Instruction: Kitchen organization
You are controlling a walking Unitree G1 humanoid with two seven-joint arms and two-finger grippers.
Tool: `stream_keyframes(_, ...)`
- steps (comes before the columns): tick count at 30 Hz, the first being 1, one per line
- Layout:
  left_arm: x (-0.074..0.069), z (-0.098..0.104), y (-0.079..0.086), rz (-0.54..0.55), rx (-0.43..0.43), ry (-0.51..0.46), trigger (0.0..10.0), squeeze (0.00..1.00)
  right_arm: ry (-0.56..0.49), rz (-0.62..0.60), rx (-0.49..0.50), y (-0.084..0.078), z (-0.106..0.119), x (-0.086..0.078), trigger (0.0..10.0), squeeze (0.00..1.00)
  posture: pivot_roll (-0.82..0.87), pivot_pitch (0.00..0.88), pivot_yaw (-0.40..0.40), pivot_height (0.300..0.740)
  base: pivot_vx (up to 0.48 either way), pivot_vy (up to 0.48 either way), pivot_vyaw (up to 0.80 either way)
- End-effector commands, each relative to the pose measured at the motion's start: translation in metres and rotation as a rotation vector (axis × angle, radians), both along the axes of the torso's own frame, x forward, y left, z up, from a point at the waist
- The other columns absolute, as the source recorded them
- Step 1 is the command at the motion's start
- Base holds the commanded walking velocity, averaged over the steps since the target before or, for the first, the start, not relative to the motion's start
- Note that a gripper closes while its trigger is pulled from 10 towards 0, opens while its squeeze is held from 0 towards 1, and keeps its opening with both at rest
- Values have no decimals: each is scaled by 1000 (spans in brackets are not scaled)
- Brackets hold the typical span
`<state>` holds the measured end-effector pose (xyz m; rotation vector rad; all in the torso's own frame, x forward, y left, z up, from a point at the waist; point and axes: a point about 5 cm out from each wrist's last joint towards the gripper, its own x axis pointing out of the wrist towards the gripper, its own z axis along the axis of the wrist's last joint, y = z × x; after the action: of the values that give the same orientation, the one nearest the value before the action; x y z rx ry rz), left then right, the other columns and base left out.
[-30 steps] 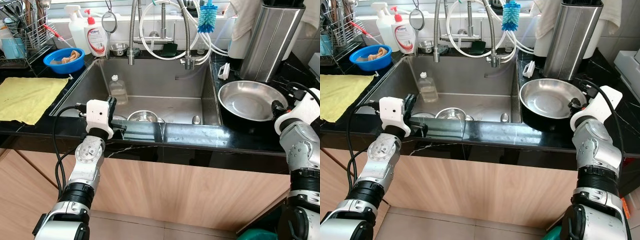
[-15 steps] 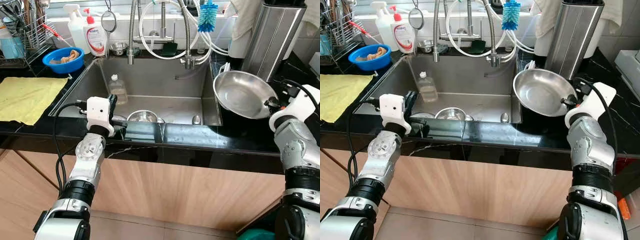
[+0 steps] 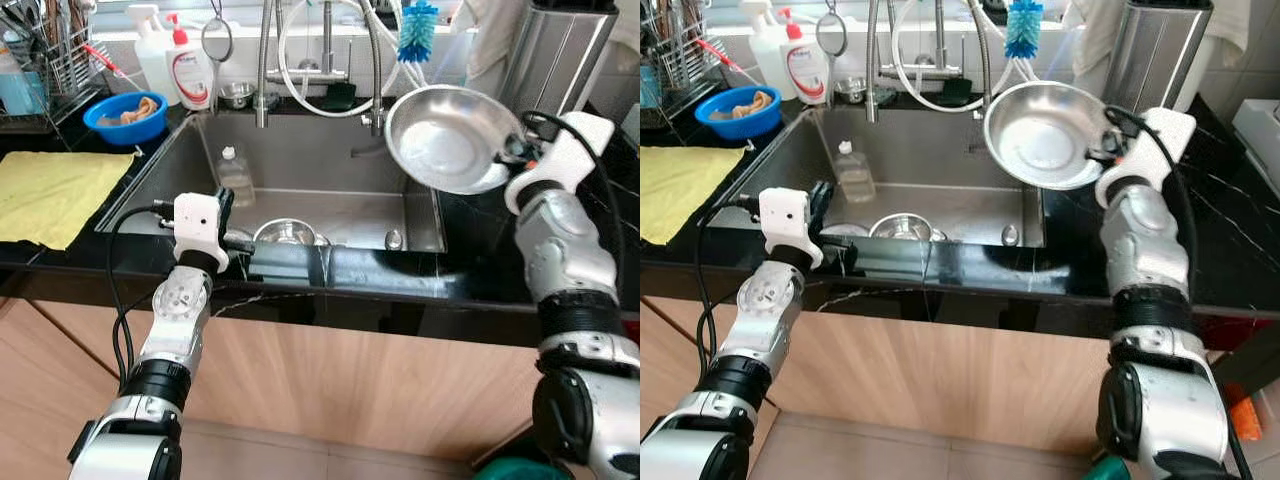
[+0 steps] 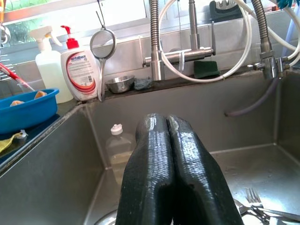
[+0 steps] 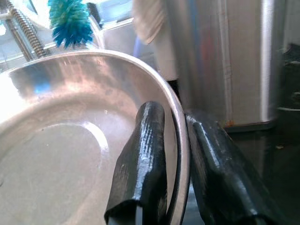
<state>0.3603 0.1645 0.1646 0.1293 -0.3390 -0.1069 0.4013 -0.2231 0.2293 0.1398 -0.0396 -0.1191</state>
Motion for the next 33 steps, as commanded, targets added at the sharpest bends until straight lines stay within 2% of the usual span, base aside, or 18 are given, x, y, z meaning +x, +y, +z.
stream_keyframes(1,2,8,-3,-2,1,-28,10000,0,-31,36,-58,13,11,6,10000,0,-1,0,17,740,0,0,0)
stream_keyframes(4,1,8,-3,-2,-7,-38,10000,0,-33,75,-154,29,14,13,10000,0,5,0,13,740,0,0,0)
stream_keyframes(8,-1,6,-7,-20,-10,-29,10000,0,-35,106,-228,41,16,16,10000,0,14,0,4,740,0,0,0)
stream_keyframes(12,-2,5,-10,-21,-20,-29,10000,0,-35,156,-236,56,16,20,10000,0,23,0,-3,740,0,0,0)
stream_keyframes(16,-3,5,-11,-25,-21,-32,10000,0,30,157,-295,60,7,22,10000,0,30,0,-6,740,0,0,0)
stream_keyframes(18,-3,5,-11,-21,-24,-36,10000,0,56,152,-373,60,4,22,10000,0,42,0,-15,740,0,0,0)
stream_keyframes(20,-3,6,-10,-19,-26,-37,10000,0,61,155,-398,60,4,22,10000,0,42,0,-15,740,0,0,0)
stream_keyframes(22,-4,6,-10,-17,-27,-38,10000,0,83,154,-495,61,0,22,10000,0,51,0,-19,740,0,0,0)
stream_keyframes(28,-6,5,-12,-22,-30,-39,10000,0,98,126,-604,59,-2,22,10000,0,60,0,-22,740,0,0,0)
stream_keyframes(33,-7,6,-12,-28,-29,-41,10000,0,139,87,-648,52,-9,21,10000,0,67,0,-23,740,0,0,0)
